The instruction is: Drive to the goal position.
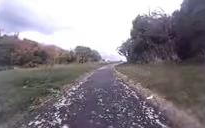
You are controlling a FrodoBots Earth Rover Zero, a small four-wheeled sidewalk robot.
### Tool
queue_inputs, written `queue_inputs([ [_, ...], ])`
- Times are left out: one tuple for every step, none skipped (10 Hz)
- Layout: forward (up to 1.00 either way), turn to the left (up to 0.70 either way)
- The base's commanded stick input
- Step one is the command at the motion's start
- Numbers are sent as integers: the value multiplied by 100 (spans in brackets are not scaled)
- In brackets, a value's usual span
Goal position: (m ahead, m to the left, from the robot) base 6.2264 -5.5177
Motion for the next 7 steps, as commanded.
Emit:
queue_inputs([
  [60,-15],
  [60,-15],
  [60,-15],
  [60,-15],
  [60,-14],
  [60,-7],
  [60,0],
])
